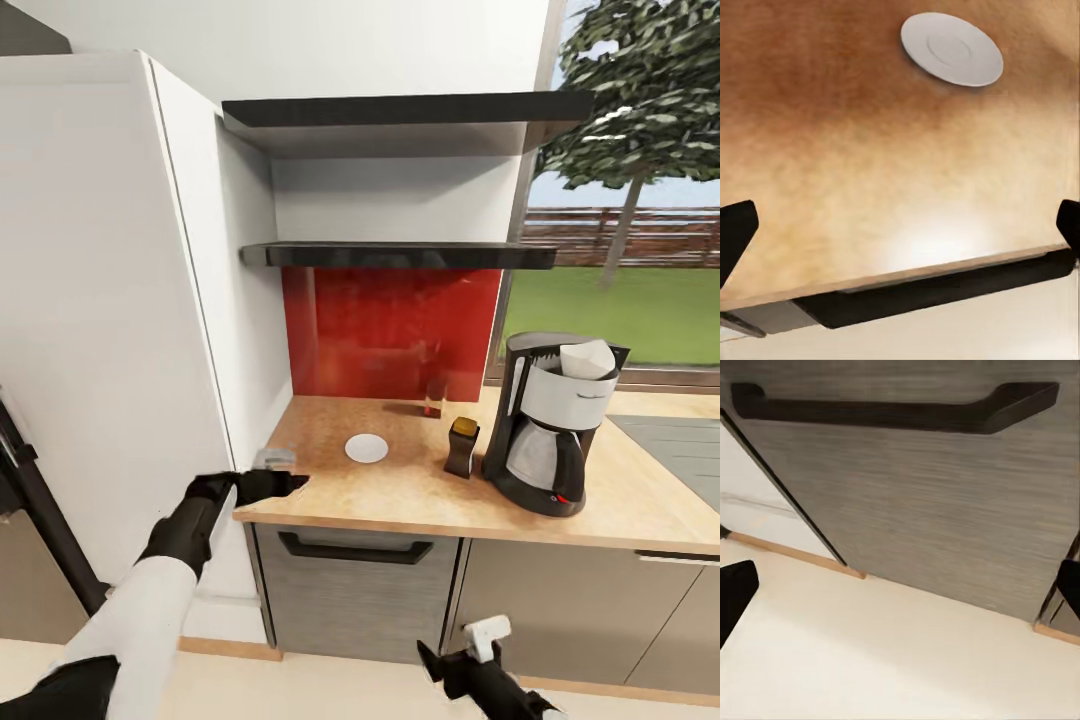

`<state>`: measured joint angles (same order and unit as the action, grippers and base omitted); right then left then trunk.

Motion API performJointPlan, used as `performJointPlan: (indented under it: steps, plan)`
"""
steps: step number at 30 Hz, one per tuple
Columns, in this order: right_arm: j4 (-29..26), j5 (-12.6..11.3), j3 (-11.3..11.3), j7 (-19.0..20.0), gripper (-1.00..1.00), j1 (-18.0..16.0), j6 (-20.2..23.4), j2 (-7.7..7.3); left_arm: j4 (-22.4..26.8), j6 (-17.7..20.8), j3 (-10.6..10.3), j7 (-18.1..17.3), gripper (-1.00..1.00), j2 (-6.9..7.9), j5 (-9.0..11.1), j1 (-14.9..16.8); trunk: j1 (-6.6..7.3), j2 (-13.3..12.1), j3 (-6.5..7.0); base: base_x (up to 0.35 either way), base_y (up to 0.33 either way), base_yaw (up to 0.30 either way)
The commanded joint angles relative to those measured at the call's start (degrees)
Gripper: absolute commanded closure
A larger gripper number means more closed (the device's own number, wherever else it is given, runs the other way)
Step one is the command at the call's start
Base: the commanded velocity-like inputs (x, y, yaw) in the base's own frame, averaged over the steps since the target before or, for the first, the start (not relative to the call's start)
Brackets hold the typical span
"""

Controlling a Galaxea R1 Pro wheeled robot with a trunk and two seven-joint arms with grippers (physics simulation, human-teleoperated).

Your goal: Set up a coffee station on the kitchen countertop: keep the coffee maker on the countertop, move the bottle of coffee from the kitchen shelf to the counter next to the coffee maker, place a paper coffee filter on top of the coffee maker, put the saucer next to the coffee maker with the coffee cup on the saucer, and place the electric kettle next to the coffee maker.

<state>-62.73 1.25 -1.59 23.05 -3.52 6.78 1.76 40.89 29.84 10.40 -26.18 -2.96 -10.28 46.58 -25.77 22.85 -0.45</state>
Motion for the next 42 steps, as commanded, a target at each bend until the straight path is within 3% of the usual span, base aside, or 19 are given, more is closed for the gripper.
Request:
performJointPlan:
  steps: [1,3,5,7,9,14,15,17,18,21,23,26,30,38,42]
  plan:
    - [-1.29,-0.82,-0.17,0.38,-1.00,-1.36,2.87,0.55,0.02,1.99,-0.01,-0.55,-1.00,-0.09,-0.67,1.95,-0.02,0.08,-0.07,0.000,0.000,0.000]
    - [-2.25,-3.11,-0.17,0.37,-1.00,-4.10,6.32,1.19,-0.28,4.54,-0.39,-0.55,-1.00,-0.12,-0.61,4.96,-0.02,0.08,-0.07,0.000,0.000,0.000]
    - [-2.70,-10.41,-0.17,0.32,-1.00,-13.42,15.62,2.01,-1.81,10.87,-0.68,-0.46,-1.00,-0.13,-0.56,12.69,-0.02,0.08,-0.07,0.000,0.000,0.000]
    - [-2.21,-16.25,-0.17,-0.63,-1.00,-20.50,22.37,2.16,-5.29,13.49,-0.72,-0.37,-1.00,-0.12,-0.54,18.24,-0.02,0.08,-0.07,0.000,0.000,0.000]
    - [-0.68,-19.29,-0.17,-1.94,-1.00,-24.03,24.46,2.20,-8.17,13.96,-0.73,-0.31,-1.00,-0.12,-0.53,20.82,-0.02,0.08,-0.07,0.000,0.000,0.000]
    - [5.79,-27.94,-0.24,-4.96,-1.00,-30.85,25.83,2.22,-12.63,14.22,-0.66,-0.23,-1.00,-0.15,-0.53,23.57,-0.02,0.08,-0.07,0.000,0.000,0.000]
    - [9.29,-33.10,-0.27,-8.17,-1.00,-34.20,25.99,2.21,-13.33,14.26,-0.55,-0.21,-1.00,-0.17,-0.58,23.93,-0.02,0.08,-0.07,0.000,0.000,0.000]
    - [11.10,-38.97,-0.31,-12.69,-1.00,-36.44,26.05,2.20,-13.65,14.27,-0.47,-0.20,-1.00,-0.22,-0.60,23.87,-0.02,0.08,-0.07,0.000,0.000,0.000]
    - [11.82,-45.09,-0.33,-17.52,-1.00,-37.39,26.03,2.20,-13.80,14.27,-0.51,-0.17,-1.00,-0.68,-0.69,23.68,-0.02,0.08,-0.07,0.000,0.000,0.000]
    - [12.41,-50.90,-0.21,-22.20,-1.00,-37.88,25.91,2.18,-13.83,14.28,-0.59,-0.18,-1.00,-1.25,-0.95,23.34,-0.02,0.08,-0.07,0.000,0.000,0.000]
    - [12.63,-52.60,-0.05,-23.60,-1.00,-38.00,25.85,2.19,-13.28,14.23,-0.67,-0.19,-1.00,-1.39,-1.07,23.13,-0.02,0.08,-0.07,0.000,0.000,0.000]
    - [12.77,-53.07,0.00,-23.90,-1.00,-37.98,25.81,2.14,-12.94,14.20,-0.72,-0.19,-1.00,-1.37,-1.13,23.09,-0.02,0.08,-0.07,0.000,0.000,0.000]
    - [13.38,-53.12,0.06,-23.75,-1.00,-37.96,25.75,2.19,-12.86,14.19,-0.73,-0.19,-1.00,-1.42,-1.07,23.12,-0.02,0.08,-0.07,0.112,0.010,0.000]
    - [21.20,-53.26,0.31,-23.50,-1.00,-37.93,25.66,2.29,-12.85,14.19,-0.67,-0.19,-1.00,-1.52,-0.90,23.12,-0.02,0.08,-0.07,0.287,0.152,-0.011]
    - [21.89,-53.26,0.29,-23.49,-1.00,-37.92,25.65,3.51,-12.92,14.19,-0.65,-0.19,-1.00,-1.56,-0.87,23.12,-0.02,0.08,-0.07,0.268,0.217,-0.214]
